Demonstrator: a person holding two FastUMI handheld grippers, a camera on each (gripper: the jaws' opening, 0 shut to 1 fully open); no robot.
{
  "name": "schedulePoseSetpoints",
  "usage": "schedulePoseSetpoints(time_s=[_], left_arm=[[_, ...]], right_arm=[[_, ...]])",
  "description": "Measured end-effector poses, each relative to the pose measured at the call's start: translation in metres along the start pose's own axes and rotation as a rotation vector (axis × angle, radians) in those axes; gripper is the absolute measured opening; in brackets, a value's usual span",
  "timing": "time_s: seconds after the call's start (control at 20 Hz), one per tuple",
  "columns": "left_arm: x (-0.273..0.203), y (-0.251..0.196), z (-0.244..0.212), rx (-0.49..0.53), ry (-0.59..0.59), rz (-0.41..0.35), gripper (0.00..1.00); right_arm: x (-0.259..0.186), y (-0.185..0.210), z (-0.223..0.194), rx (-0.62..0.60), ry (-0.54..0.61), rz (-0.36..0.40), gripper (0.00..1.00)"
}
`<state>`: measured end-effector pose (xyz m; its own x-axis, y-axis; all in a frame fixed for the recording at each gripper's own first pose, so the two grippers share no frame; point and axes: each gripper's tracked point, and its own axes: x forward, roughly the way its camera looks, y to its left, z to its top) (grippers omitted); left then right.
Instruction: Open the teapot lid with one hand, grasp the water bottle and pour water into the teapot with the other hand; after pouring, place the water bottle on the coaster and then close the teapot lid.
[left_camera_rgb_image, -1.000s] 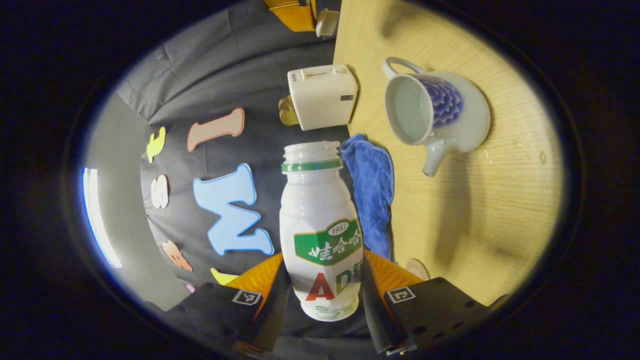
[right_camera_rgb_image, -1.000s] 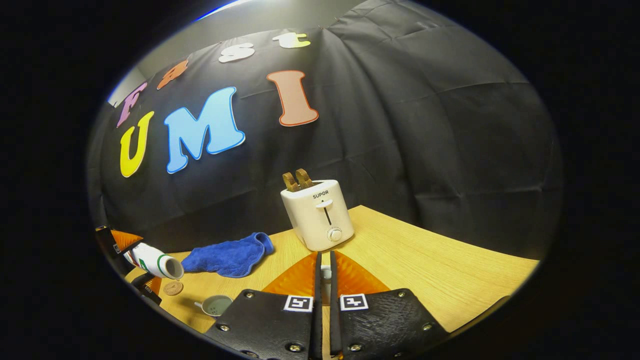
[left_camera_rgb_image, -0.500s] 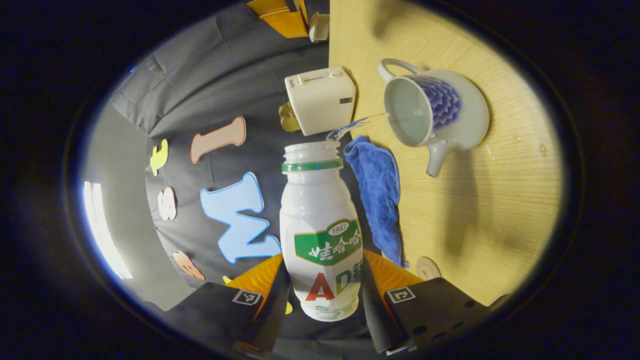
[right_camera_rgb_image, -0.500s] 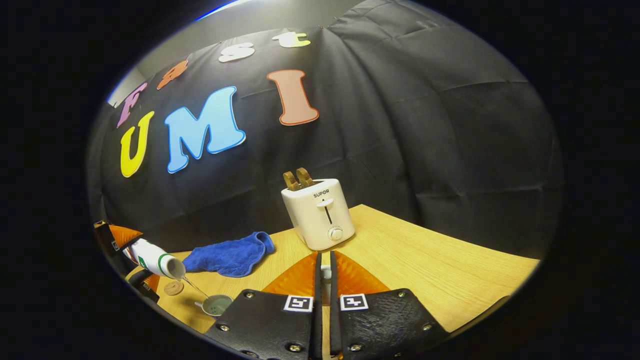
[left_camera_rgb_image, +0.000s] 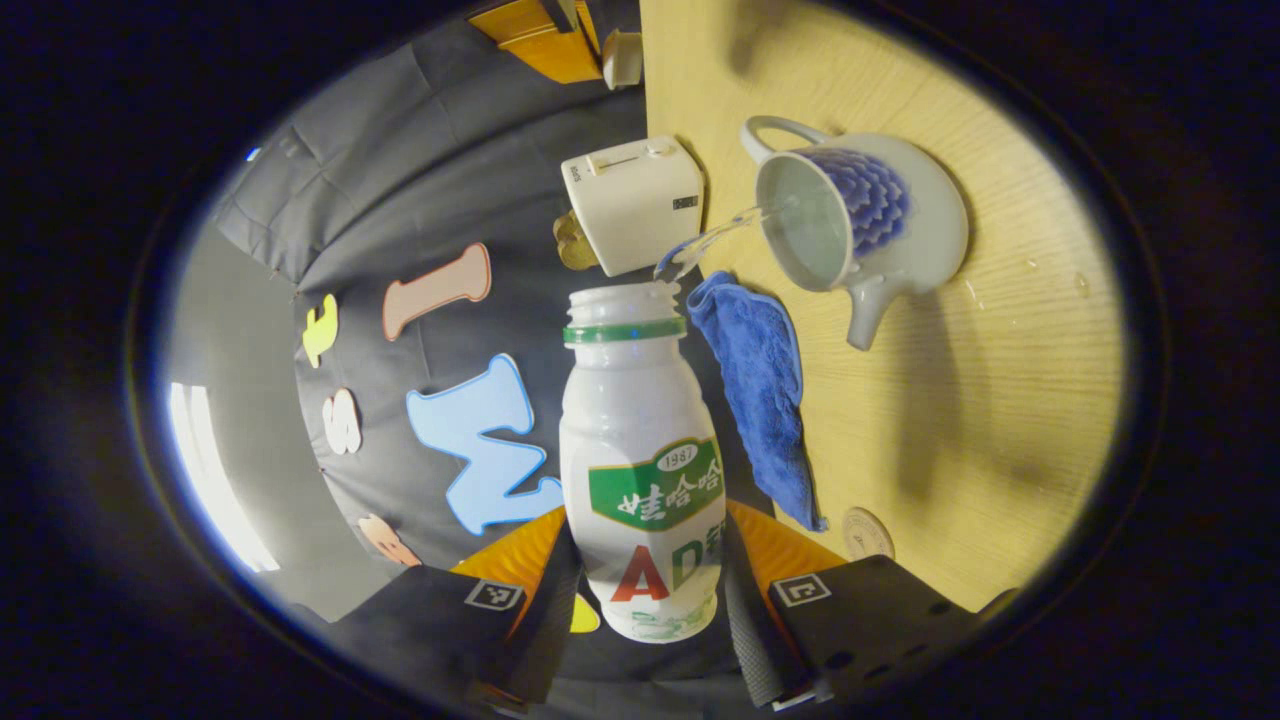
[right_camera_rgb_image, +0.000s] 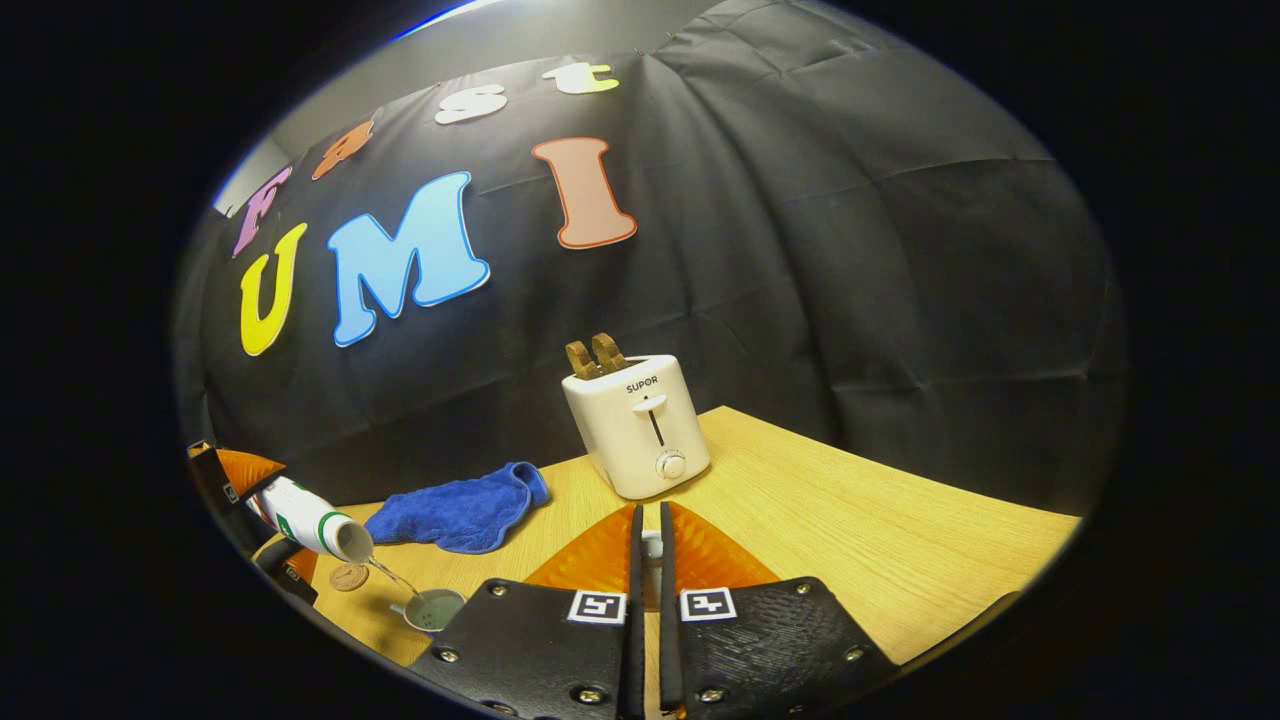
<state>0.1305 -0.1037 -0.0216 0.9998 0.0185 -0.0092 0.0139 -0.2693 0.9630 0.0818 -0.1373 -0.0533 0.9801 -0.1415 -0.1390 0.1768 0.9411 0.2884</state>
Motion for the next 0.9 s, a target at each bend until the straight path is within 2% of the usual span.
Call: schedulePoseSetpoints(time_s=[0.5,0.55,0.6,0.7,0.75,0.8,0.85,0.9], left_arm=[[-0.0004,0.0022,0.0001,0.030,-0.003,0.007,0.81],[-0.0003,0.0021,0.0008,0.030,-0.003,0.006,0.76],[0.0000,0.0019,0.0005,0.030,-0.003,0.005,0.81],[-0.0010,0.0025,0.0012,0.034,-0.004,0.005,0.81],[-0.0014,0.0026,0.0022,0.039,-0.007,0.006,0.75],[-0.0012,0.0033,0.0047,0.044,-0.013,0.007,0.75],[-0.0013,0.0045,0.0053,0.047,-0.016,0.011,0.81],[-0.0020,0.0048,0.0058,0.048,-0.020,0.012,0.81]], right_arm=[[0.0004,0.0002,0.0006,0.001,0.001,0.003,0.06],[0.0005,0.0003,-0.0005,0.001,0.002,0.004,0.06],[0.0005,0.0008,-0.0008,0.001,0.002,0.006,0.06],[0.0006,0.0022,-0.0013,0.000,0.005,0.009,0.06],[0.0007,0.0028,-0.0020,-0.002,0.006,0.011,0.06],[0.0006,0.0032,-0.0015,-0.004,0.006,0.012,0.06],[0.0006,0.0036,-0.0019,-0.006,0.006,0.013,0.06],[0.0002,0.0038,-0.0010,-0.007,0.006,0.014,0.06]])
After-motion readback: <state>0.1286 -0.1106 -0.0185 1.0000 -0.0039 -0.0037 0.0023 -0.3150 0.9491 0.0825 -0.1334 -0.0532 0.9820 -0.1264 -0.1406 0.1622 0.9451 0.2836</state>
